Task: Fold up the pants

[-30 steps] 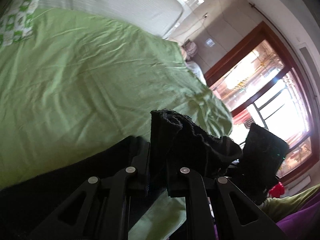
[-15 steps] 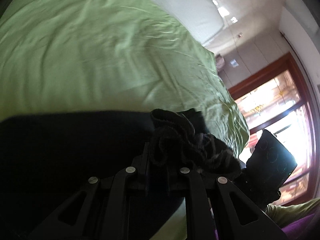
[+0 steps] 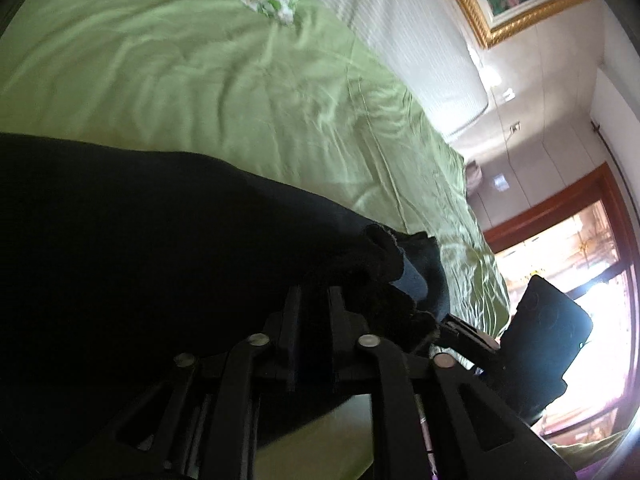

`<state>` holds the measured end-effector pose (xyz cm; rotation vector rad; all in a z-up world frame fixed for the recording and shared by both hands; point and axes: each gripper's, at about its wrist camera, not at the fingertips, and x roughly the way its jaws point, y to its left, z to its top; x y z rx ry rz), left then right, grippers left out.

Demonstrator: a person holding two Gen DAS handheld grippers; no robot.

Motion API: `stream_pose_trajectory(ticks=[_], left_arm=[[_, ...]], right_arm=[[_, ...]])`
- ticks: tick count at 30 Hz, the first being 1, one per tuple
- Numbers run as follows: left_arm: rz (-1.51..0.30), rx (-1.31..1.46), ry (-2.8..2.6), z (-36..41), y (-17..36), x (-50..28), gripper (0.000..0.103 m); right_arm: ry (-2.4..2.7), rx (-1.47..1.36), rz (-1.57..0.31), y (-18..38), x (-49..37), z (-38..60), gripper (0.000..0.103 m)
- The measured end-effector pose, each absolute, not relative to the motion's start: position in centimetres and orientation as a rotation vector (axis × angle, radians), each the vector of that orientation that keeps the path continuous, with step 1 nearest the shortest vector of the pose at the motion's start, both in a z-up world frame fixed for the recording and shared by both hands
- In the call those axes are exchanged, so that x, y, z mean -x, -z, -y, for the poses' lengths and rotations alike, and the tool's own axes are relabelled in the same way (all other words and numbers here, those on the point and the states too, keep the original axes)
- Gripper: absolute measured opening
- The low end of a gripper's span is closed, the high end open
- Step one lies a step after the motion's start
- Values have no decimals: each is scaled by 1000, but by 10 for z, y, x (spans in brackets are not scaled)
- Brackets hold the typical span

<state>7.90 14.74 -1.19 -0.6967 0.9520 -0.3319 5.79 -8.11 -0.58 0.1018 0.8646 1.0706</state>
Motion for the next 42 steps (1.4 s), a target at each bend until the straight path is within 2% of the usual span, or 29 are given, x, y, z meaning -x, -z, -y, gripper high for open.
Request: stream_pose_trajectory(ticks=[3, 23, 25, 27, 31, 39, 42], left_arm=[[-904, 692, 290, -153, 2, -61, 38], [-785, 854, -6, -212, -10, 44, 39], [-778, 861, -63, -218, -9, 54, 42], [-757, 887, -122, -226, -8, 67, 55], [-731, 934, -192, -244, -5, 87, 55], [-673, 1002, -296, -275, 0, 112, 55], [-662, 1018, -339, -280, 2, 118, 60]], right_arm=[[-1085, -122, -846, -2, -59, 81, 58], [-1171, -181, -859, -11, -68, 40, 58], [-1174, -192, -872, -9, -69, 34, 59], [-1178, -191, -879, -9, -68, 29, 60], [-1185, -185, -878, -12, -65, 20, 64], [-1209, -169, -892, -12, -62, 3, 65], [-1225, -155, -903, -12, -61, -6, 66]])
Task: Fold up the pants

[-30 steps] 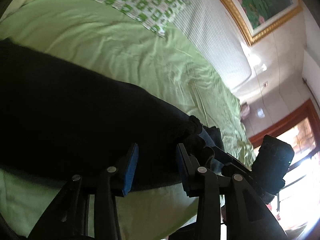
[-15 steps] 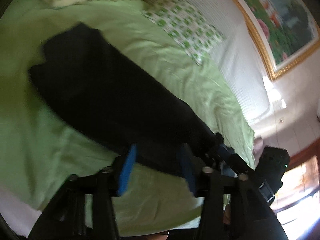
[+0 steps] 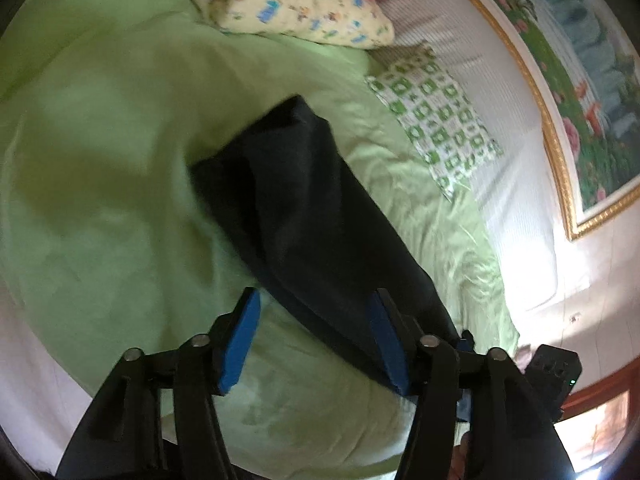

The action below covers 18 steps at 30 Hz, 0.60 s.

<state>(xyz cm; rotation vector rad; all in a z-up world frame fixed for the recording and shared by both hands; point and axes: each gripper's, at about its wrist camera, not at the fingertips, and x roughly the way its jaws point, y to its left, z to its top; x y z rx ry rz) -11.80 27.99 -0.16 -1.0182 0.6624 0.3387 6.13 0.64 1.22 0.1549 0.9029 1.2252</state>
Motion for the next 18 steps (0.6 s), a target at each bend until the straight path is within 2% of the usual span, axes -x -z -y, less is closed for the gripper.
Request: stream_pose_trajectory(ticks=[2, 4, 17, 18], left_arm=[[-655, 1029, -358, -284, 4, 122, 60], [-656, 1042, -367, -286, 8, 126, 60], [-655, 1112, -404, -305, 24, 125, 61], [-656, 1112, -402, -306, 24, 124, 63]], right_arm=[[-1237, -133, -911, -14, -63, -17, 73], [-1260, -108, -915, -17, -66, -31, 74], [-1383, 91, -1008, -21, -95, -148, 74], [-1391, 94, -1016, -20, -97, -155, 74]])
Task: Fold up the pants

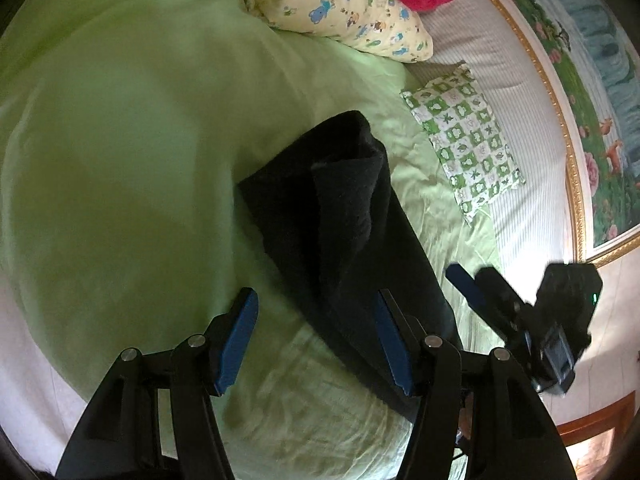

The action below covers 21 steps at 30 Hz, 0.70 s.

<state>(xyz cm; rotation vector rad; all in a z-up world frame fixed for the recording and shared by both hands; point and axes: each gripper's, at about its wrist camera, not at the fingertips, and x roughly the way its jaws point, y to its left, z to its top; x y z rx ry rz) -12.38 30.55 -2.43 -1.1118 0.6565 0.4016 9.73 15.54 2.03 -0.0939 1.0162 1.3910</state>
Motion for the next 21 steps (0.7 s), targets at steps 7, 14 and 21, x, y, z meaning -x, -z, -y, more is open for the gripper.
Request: stream_pose_trajectory(ticks=[7, 14, 21], left_arm=[[-653, 1135, -407, -310, 27, 118, 64], [-657, 1125, -413, -315, 29, 110, 64], [-656, 1128, -426, -319, 31, 106, 61]], right_arm=[[-1470, 115, -1089, -16, -115, -210, 74], [-1524, 285, -1150, -5, -120, -266, 63], [-1554, 440, -1177, 9, -108, -299, 46]])
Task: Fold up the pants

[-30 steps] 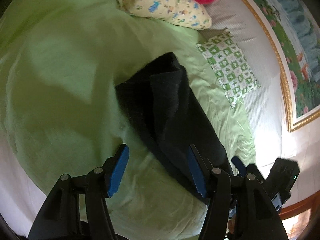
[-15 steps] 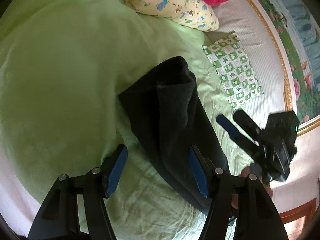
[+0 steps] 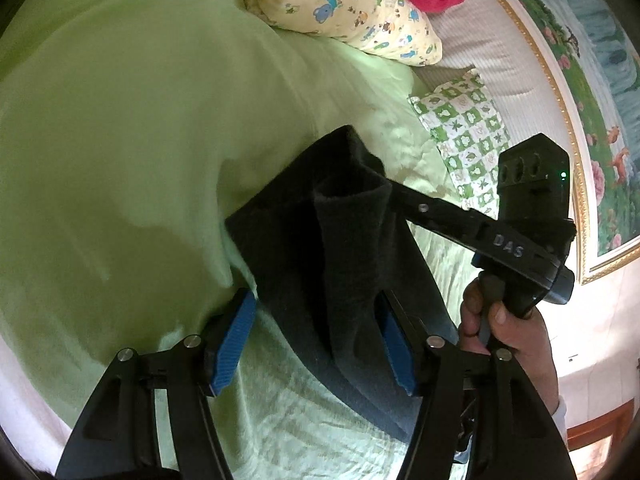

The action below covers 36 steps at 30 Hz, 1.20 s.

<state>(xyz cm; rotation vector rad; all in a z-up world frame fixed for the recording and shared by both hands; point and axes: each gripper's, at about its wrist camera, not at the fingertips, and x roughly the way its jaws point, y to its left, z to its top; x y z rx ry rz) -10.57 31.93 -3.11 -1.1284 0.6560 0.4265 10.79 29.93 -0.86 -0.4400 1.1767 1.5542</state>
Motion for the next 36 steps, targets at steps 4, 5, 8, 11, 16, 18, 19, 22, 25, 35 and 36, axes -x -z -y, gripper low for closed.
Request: stream_pose_trajectory(ticks=[4, 5, 8, 11, 16, 18, 19, 22, 25, 35, 36], left_arm=[[-679, 1096, -453, -320, 28, 103, 31], [-685, 1087, -444, -320, 28, 103, 26], [-679, 1084, -417, -318, 26, 103, 18], [-665, 1057, -413, -313, 16, 103, 17], [-621, 1023, -371, -302, -10, 101, 16], [-603, 1016, -344, -296, -22, 98, 16], [-597, 1009, -334, -293, -27, 96, 16], [-583, 974, -298, -279, -46, 87, 16], [-571, 938, -254, -262, -65, 80, 16], [-578, 856, -117, -203, -102, 57, 16], [-583, 845, -105, -194, -105, 53, 16]], right_arm=[[-1559, 426, -1172, 10, -104, -300, 29], [-1561, 421, -1160, 8, -102, -297, 25], [-1566, 375, -1144, 0, -101, -286, 21], [-1572, 315, -1121, -10, -100, -273, 20], [-1580, 178, -1078, -33, -106, -240, 19], [-1579, 114, -1065, -44, -108, -223, 18], [-1578, 100, -1059, -47, -112, -216, 18], [-1567, 43, -1025, -60, -115, -188, 18], [-1559, -7, -995, -71, -118, -165, 18], [-1517, -136, -928, -90, -133, -86, 18], [-1512, -147, -925, -90, -135, -80, 18]])
